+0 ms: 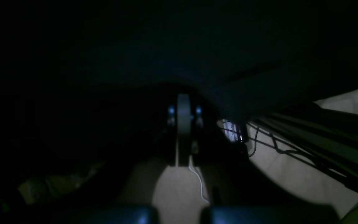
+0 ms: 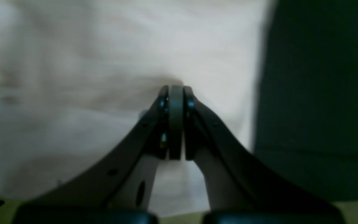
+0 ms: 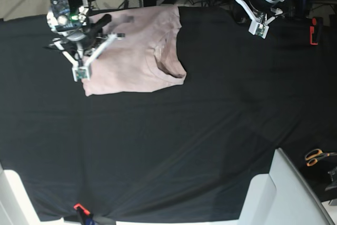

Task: Fold the T-shirt properly
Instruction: 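Reach the left gripper to the folded shirt's collar edge and grasp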

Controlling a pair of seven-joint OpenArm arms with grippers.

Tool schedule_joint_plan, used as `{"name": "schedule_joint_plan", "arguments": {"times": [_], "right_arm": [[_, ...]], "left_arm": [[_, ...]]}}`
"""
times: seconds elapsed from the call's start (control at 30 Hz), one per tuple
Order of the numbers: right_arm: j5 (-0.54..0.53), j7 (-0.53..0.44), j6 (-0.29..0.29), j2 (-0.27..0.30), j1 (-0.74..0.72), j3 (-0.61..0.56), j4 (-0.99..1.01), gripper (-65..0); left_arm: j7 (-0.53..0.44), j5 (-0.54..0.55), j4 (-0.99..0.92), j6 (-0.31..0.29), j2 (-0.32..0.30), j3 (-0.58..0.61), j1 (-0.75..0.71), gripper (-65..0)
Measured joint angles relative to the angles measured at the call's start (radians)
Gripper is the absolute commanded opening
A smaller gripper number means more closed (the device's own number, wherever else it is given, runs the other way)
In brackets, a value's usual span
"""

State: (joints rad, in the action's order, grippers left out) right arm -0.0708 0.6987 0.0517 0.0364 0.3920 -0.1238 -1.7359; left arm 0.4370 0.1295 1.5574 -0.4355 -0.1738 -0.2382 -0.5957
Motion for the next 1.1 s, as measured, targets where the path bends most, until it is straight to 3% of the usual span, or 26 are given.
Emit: {"name": "schedule_joint_plan", "arguments": {"times": [0.17,0.27,0.47,0.6,0.67,0.73,0.87,1.1], "right_arm": [[-0.002,0.01,-0.001,-0.003,0.006,-0.007,0.008,-64.8],[0.002,0.002,0.004,-0.001,0.05,-0.006,-0.123,-64.8],[-0.004,0.006,0.0,-0.004,0.113,0.068,-0.251,-64.4],[-0.001,0.003,0.006,-0.004,0.125,0.143,-0.231,-64.4],[-0.001,0.005,0.0,-0.007,0.136,0.176,-0.231,-64.4],[0.0,0.005,0.0,-0.006,0.132,0.196,-0.23,-64.4],[-0.001,0.001,-0.001,-0.005,0.13,0.198,-0.23,-64.5],[-0.003,0.003,-0.007,-0.004,0.133,0.194,-0.229,-64.5]], "left_arm": [[0.029,-0.003,0.021,-0.008,0.001,0.009,-0.002,-65.0],[0.051,0.001,0.077,-0.021,0.01,0.019,-0.018,-65.0],[0.164,0.265,0.225,-0.021,-0.026,-0.026,-0.042,-65.0],[0.224,0.499,0.222,-0.019,-0.089,-0.037,-0.005,-31.8],[0.218,0.587,0.204,-0.02,-0.107,-0.022,0.03,-14.2],[0.22,0.621,0.155,-0.058,-0.127,0.026,0.079,-1.3],[0.23,0.64,0.023,-0.246,-0.123,0.112,0.181,0.0],[0.226,0.642,-0.155,-0.251,-0.031,0.218,0.262,0.0]]}}
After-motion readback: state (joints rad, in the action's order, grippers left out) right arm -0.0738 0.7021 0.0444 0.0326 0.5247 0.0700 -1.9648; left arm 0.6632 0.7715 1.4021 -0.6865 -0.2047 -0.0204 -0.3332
